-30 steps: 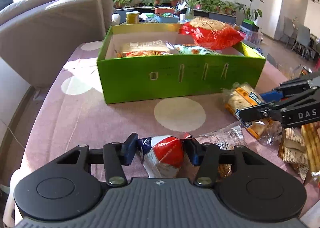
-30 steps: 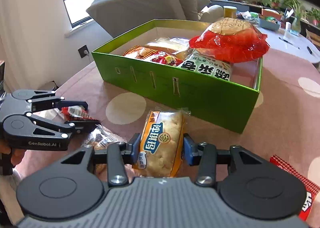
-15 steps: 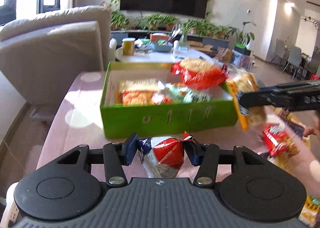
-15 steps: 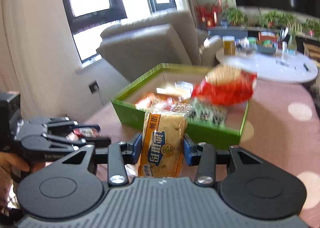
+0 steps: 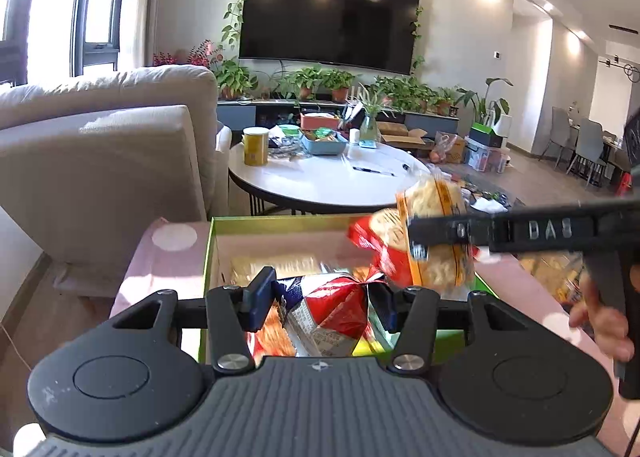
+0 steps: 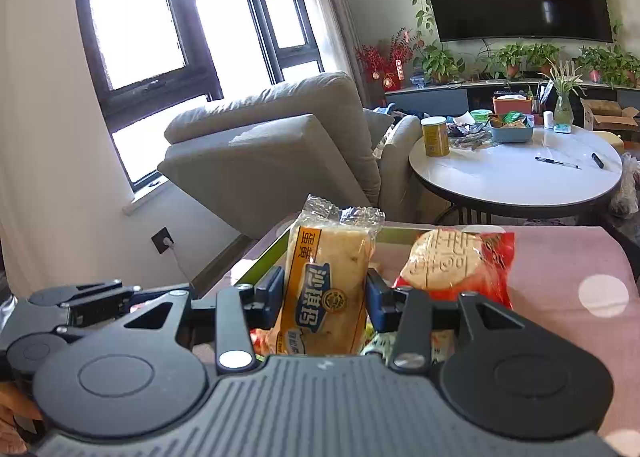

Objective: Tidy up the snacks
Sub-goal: 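Lower the packet and bread slice into the green box and open both grippers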

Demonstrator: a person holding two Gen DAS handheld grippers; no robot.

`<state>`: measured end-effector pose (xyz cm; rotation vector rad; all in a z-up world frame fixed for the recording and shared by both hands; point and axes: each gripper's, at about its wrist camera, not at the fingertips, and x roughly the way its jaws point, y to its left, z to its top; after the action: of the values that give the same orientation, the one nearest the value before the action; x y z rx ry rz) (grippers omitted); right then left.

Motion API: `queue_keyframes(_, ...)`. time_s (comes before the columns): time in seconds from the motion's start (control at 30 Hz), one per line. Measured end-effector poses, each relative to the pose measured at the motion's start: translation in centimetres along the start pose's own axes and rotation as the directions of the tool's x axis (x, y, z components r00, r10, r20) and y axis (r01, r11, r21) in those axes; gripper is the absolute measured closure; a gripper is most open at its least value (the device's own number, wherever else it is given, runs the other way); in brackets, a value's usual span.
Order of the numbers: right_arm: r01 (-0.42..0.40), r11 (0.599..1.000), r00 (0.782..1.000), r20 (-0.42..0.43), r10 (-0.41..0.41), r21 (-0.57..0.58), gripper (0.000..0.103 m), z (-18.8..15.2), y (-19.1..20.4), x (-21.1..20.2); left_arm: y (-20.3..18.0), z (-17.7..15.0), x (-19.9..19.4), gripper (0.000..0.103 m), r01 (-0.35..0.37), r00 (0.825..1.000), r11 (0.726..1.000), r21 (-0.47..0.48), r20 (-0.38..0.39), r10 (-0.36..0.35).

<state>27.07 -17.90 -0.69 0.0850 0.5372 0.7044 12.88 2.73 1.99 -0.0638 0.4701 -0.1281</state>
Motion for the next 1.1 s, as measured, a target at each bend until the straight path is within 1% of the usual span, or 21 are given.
queue_keyframes(0.23, -0.004, 1.000, 0.999, -0.038, 0.005, 0.027, 0.029, 0.1, -1.1, 3.2, 1.3, 1.3, 4.4, 0.055, -0.003, 1.000, 1.000, 0.002, -0.020, 0.003)
queue_keyframes(0.53, -0.013, 0.998, 0.997, -0.072, 0.017, 0.058, 0.030, -0.2, -2.0, 5.7, 3.5, 0.9, 9.3, 0.054, -0.016, 0.997, 0.999, -0.048, -0.077, 0.013)
queue_keyframes(0.6, -0.026, 0.998, 0.997, -0.064, 0.030, 0.064, 0.030, -0.1, -2.1, 6.0, 3.6, 0.8, 9.8, 0.048, -0.025, 0.997, 0.998, -0.056, -0.074, 0.021)
queue_keyframes(0.63, -0.028, 0.998, 0.998, -0.051, 0.031, 0.065, 0.030, -0.1, -2.2, 6.0, 3.8, 0.7, 10.0, 0.037, -0.038, 0.997, 0.997, -0.062, -0.068, 0.033)
queue_keyframes(0.67, -0.021, 0.998, 0.999, -0.033, 0.023, 0.067, 0.029, -0.1, -2.3, 6.0, 3.9, 0.7, 10.1, 0.030, -0.053, 0.997, 0.996, -0.068, -0.062, 0.048)
queue_keyframes(0.73, -0.008, 0.997, 1.000, -0.007, 0.009, 0.074, 0.029, -0.2, -2.4, 5.7, 4.2, 0.6, 9.9, 0.029, -0.064, 0.997, 0.995, -0.080, -0.056, 0.060)
queue_keyframes(0.8, -0.025, 0.997, 1.000, -0.003, 0.025, 0.079, 0.029, -0.1, -2.6, 5.1, 4.4, 0.6, 9.6, 0.029, -0.057, 0.997, 0.994, -0.088, -0.055, 0.053)
queue_keyframes(0.87, -0.028, 0.996, 1.000, 0.002, 0.028, 0.084, 0.029, 0.0, -2.7, 4.5, 4.4, 0.6, 9.2, 0.029, -0.065, 0.997, 0.994, -0.089, -0.053, 0.060)
queue_keyframes(1.1, -0.035, 0.999, 0.999, 0.001, 0.035, 0.041, 0.029, 0.0, -1.7, 2.6, 3.4, 0.4, 7.4, 0.028, -0.052, 0.998, 0.996, -0.077, -0.038, 0.049)
